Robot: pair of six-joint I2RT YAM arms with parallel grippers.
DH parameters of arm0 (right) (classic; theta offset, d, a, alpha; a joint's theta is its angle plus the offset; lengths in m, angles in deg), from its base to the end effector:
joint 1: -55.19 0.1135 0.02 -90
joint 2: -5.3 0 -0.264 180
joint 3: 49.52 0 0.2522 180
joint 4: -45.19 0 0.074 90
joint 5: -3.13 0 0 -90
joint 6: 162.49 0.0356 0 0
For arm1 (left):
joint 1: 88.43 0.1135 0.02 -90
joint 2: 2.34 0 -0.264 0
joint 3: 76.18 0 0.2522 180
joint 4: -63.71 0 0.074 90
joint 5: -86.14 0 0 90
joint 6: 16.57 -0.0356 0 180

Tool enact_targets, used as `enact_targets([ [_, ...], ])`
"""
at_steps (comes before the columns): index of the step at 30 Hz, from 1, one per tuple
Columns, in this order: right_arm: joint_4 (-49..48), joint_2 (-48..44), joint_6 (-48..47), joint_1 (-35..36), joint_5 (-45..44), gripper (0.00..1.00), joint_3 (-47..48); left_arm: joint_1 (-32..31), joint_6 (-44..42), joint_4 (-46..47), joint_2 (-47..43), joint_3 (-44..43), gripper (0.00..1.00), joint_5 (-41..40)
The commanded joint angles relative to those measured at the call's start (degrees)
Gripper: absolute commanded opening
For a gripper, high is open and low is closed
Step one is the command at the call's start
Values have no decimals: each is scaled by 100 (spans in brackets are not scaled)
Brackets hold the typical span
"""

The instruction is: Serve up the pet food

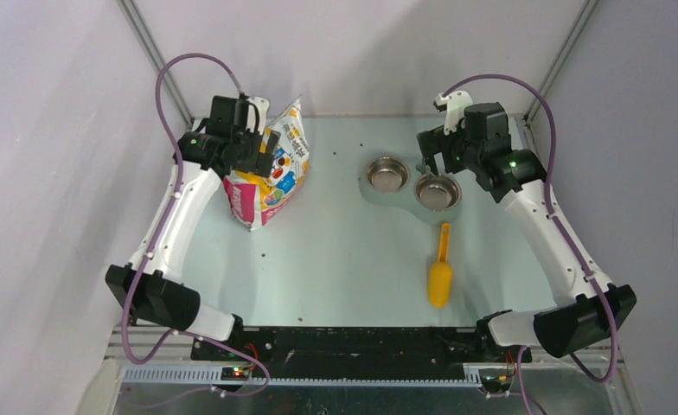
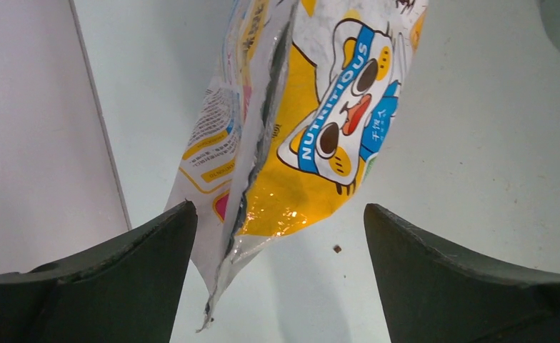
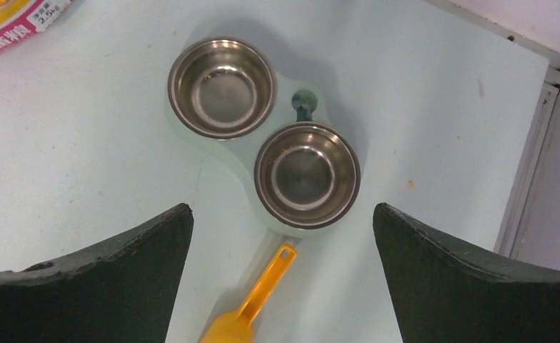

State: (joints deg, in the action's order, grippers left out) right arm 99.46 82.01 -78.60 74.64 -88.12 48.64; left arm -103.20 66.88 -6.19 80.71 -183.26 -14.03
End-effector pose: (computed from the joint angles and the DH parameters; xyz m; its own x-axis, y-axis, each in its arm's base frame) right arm 0.2701 0.0945 0.4033 -0.4746 -0.2804 -0.8343 -0.3682 0.9242 -0.1012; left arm 0.2862 -0.0690 0.4000 -0.6745 0.2939 -0.6773 0.2104 0.9558 0.2053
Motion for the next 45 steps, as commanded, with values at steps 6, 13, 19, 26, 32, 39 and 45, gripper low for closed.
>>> enact_targets([
  [6,-258,-15,-105,28,234,100,-116,297,-477,137,457,-104,78,-239],
  [13,-270,-50,-119,33,232,100,-199,521,-934,59,511,-88,43,409],
  [19,-271,-81,-106,33,250,100,-291,519,-1043,-340,487,-210,1,879],
  [26,-278,52,-55,54,377,100,-241,527,-593,-594,399,-825,0,2395],
  [32,-220,497,200,175,802,98,48,527,101,-392,466,-1443,0,3133],
  [39,-82,1727,893,508,1484,96,1038,536,833,-495,734,-1983,0,4079],
  [45,-23,2403,1005,743,1586,95,1807,494,1048,-287,186,-1038,0,4439],
])
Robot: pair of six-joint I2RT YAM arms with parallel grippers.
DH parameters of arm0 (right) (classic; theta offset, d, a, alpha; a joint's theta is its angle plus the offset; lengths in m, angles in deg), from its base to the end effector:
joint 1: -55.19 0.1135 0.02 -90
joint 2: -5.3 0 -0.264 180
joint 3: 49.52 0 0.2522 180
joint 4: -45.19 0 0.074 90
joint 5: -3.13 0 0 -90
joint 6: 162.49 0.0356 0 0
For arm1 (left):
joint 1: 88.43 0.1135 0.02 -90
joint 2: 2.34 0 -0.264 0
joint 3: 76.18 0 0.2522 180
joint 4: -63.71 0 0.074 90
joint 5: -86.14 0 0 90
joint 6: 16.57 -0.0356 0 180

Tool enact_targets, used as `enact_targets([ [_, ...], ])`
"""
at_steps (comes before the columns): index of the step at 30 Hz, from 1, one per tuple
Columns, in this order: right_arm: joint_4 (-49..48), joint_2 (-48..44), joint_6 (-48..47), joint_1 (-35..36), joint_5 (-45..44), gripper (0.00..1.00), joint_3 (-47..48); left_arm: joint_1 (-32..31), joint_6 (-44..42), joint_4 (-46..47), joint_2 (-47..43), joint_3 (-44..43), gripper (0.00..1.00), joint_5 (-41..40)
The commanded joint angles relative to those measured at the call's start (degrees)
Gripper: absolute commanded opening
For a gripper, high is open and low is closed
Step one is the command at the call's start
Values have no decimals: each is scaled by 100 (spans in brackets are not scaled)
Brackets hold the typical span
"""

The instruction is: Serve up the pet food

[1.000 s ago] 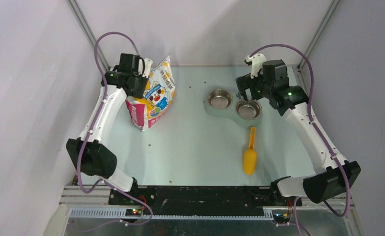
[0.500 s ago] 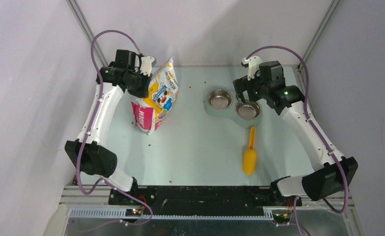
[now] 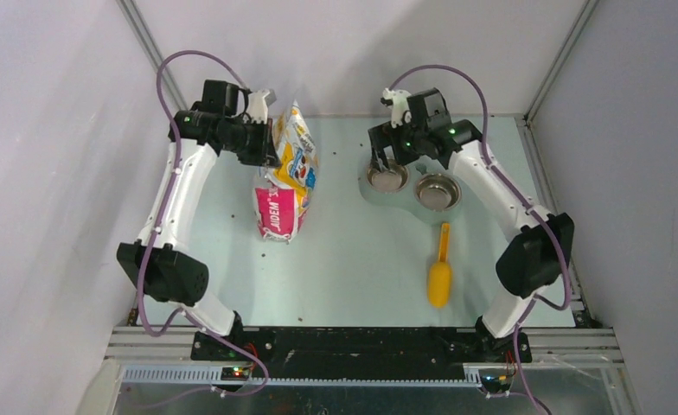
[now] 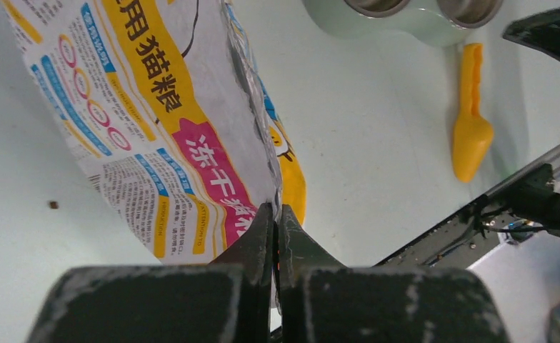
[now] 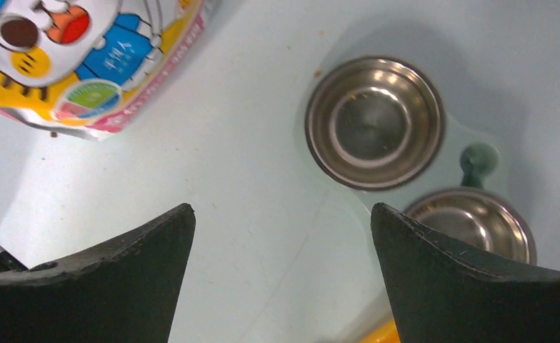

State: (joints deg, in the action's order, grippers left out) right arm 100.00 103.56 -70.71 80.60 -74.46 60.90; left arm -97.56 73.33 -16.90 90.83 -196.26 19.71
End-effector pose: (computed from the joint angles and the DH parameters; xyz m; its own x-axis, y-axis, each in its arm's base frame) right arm 0.3440 0.1719 0.3542 -0.6291 -0.2653 -0.7306 -0.5426 0.8230 0.1684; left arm 0.3163 -0.0652 0.4053 -0.7951 0.1294 -0.5926 0.3806 0.8672 -0.3212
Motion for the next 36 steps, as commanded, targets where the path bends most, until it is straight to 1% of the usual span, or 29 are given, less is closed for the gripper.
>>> enact_targets([
  [1,-69,376,226,192,228,95,724,-84,440,857,-971,363,0,1128],
  [4,-47,611,287,277,306,95,1031,-115,440,1020,-1170,709,0,1326],
  [6,-50,757,311,321,404,95,1282,-97,328,1025,-1190,553,20,1311],
  [7,-56,855,317,345,439,95,1464,-84,301,1003,-1150,325,41,1181],
  [8,-55,902,328,357,493,95,1568,-44,300,1018,-1133,192,54,1077],
  [10,-89,1041,331,393,544,95,1855,49,430,1290,-1074,-136,61,757],
  [12,-105,1176,321,447,495,93,2146,133,597,1514,-1009,-360,62,324],
  [15,-171,1354,322,547,309,89,2531,223,752,1578,-860,-524,62,-716],
  [17,-224,1429,266,591,213,86,2585,385,860,1625,-805,-371,63,-1011],
  [19,-263,1501,160,621,195,82,2560,702,1091,1691,-758,-62,65,-1177],
  [20,-282,1528,136,618,208,79,2551,972,1220,1688,-680,43,66,-1280],
  [21,-287,1619,131,615,222,78,2549,1109,1257,1686,-625,264,66,-1335],
  [22,-301,1748,148,586,285,74,2561,1366,1295,1744,-515,394,65,-1381],
  [23,-314,1823,220,565,433,71,2573,1604,1312,1833,-468,738,64,-1364],
  [24,-348,2007,271,519,506,63,2624,1711,1346,2055,-361,926,63,-1300],
  [25,-391,2107,389,501,583,52,2658,1890,1359,2164,-290,1218,62,-1275],
  [26,-416,2344,448,472,576,46,2744,1955,1357,2358,-103,1333,60,-1236],
  [27,-472,2477,567,464,523,35,2788,2034,1309,2586,-3,1525,58,-1204],
  [29,-525,2879,703,474,382,25,2978,2068,1217,2916,537,1678,58,-889],
  [32,-561,3541,635,609,213,18,3351,1984,1109,3089,1089,1674,57,-542],
  [33,-572,3777,606,679,94,14,3489,1884,959,3088,1307,1653,57,-497],
  [36,-604,4155,575,803,17,10,3686,1703,834,3056,1598,1641,57,-278],
])
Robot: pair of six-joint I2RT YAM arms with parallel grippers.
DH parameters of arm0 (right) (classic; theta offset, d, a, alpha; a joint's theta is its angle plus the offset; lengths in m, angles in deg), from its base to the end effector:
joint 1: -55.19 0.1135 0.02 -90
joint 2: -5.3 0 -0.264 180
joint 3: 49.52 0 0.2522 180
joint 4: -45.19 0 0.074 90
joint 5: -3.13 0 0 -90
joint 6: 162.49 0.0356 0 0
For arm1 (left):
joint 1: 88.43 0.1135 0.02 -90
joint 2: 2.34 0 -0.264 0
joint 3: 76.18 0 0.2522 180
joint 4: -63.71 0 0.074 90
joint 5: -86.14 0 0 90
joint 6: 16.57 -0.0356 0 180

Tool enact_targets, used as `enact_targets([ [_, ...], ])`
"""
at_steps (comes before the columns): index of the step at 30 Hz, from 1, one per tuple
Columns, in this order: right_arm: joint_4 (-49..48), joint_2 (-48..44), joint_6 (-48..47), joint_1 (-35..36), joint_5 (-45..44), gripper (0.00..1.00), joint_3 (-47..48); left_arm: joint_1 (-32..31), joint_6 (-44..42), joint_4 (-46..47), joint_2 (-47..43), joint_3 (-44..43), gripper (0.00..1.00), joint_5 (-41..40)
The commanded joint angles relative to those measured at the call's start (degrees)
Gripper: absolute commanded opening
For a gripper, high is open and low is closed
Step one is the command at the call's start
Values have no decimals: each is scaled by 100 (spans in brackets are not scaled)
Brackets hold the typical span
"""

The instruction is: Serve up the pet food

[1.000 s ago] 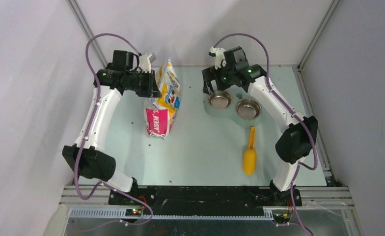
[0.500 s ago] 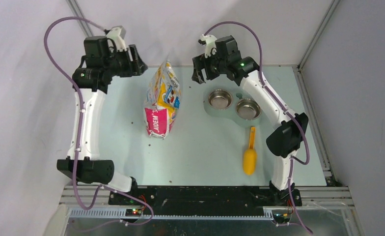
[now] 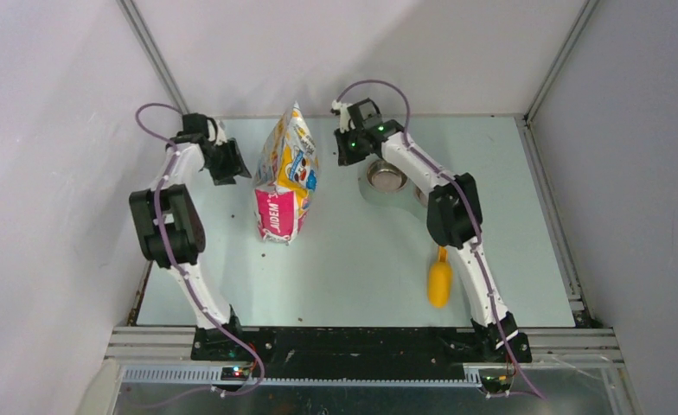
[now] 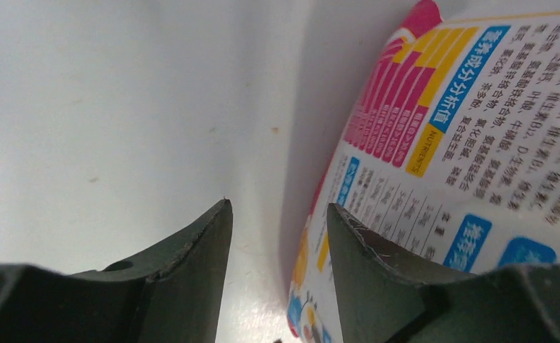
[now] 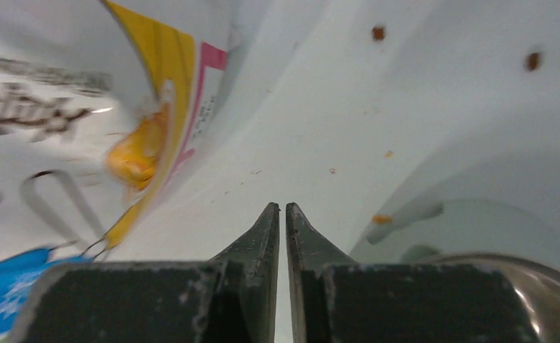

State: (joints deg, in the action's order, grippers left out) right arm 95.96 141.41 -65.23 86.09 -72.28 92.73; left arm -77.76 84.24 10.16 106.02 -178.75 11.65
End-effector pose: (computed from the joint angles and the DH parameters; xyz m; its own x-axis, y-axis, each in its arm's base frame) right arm 0.4572 0.2841 0.2473 -0.6802 -0.2646 -0.6836 -0.5694 0.7780 0.2655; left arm 0.4040 0.0664 0.2455 -0.8220 -0.3388 -0.4578 -0.2022 0.9250 -0.3216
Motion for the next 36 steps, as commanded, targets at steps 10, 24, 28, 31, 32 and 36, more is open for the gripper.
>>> enact_targets([
  [10,-276,699,134,556,1300,7,610,-975,128,805,-278,1170,52,1687],
  [24,-126,-575,472,757,2573,8,-851,-2137,248,1083,-2252,2991,52,1530],
  [28,-148,-815,534,654,2197,10,-1063,-1937,-58,544,-2412,2830,60,862],
  [31,-93,-828,489,580,2024,11,-1086,-1842,-142,502,-2220,2718,62,847],
  [32,-55,-840,470,574,1906,11,-1114,-1835,-167,592,-2127,2674,62,842],
  [36,-11,-913,408,581,1827,11,-1459,-1832,-106,883,-1629,2256,61,1092],
])
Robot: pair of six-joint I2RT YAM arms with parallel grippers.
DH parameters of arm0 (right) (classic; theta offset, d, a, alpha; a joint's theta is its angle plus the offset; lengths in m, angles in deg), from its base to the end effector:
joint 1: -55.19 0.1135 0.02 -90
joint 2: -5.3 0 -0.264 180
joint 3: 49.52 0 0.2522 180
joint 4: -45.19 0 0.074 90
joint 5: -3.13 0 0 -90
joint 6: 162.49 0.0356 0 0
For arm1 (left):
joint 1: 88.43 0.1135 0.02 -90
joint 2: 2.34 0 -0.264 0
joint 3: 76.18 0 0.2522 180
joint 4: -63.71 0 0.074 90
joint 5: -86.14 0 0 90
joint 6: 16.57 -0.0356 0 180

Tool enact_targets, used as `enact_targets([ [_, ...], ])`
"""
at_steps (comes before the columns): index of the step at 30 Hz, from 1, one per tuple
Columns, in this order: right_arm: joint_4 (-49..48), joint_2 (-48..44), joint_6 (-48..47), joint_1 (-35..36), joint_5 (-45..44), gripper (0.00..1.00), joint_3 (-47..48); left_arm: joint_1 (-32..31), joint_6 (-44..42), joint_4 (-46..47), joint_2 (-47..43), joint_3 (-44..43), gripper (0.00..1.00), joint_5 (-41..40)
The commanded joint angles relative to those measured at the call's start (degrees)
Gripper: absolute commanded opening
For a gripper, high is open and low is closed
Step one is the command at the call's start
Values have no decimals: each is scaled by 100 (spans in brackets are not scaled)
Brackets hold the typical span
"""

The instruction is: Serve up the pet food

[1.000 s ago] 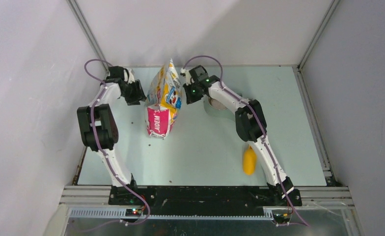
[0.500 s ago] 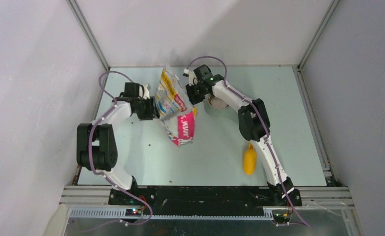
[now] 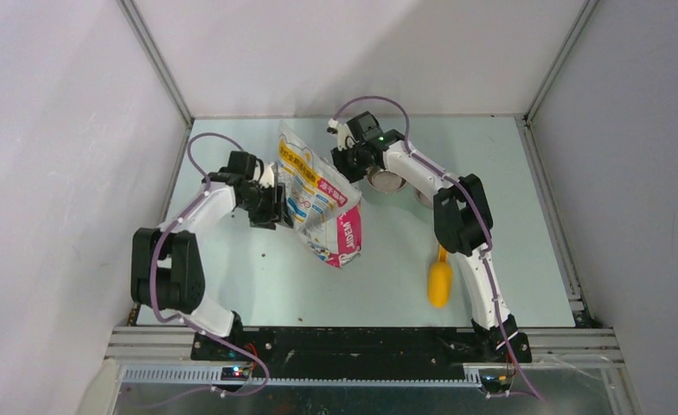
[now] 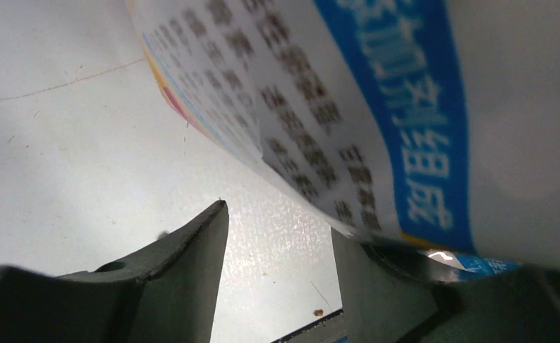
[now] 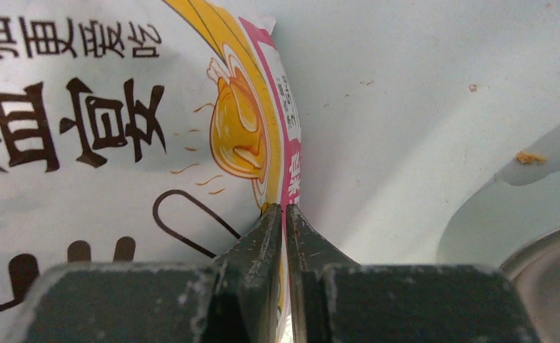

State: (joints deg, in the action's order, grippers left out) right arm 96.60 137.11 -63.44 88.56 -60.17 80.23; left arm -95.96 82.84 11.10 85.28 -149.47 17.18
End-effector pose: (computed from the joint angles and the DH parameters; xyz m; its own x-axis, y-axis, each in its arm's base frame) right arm 0.4180 0.2944 0.2162 -0.7751 -0.3423 -0.5310 -0.6003 0.6610 0.4502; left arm 0.2912 -0.0514 0.2162 -0.9427 -0.0293 -0.3324 0.1091 0.9144 -0.3899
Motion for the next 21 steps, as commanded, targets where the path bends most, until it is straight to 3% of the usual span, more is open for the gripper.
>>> enact_targets([
  [1,-78,-499,237,345,617,11,-261,-16,47,799,579,-810,60,589],
  [11,-175,-380,851,698,895,9,-79,-5,14,422,2719,-3776,58,917],
  [16,-153,-586,654,558,589,11,-294,1,136,424,2214,-3058,58,998],
  [21,0,-1013,492,-7,459,16,-239,104,221,423,985,-2206,59,743],
])
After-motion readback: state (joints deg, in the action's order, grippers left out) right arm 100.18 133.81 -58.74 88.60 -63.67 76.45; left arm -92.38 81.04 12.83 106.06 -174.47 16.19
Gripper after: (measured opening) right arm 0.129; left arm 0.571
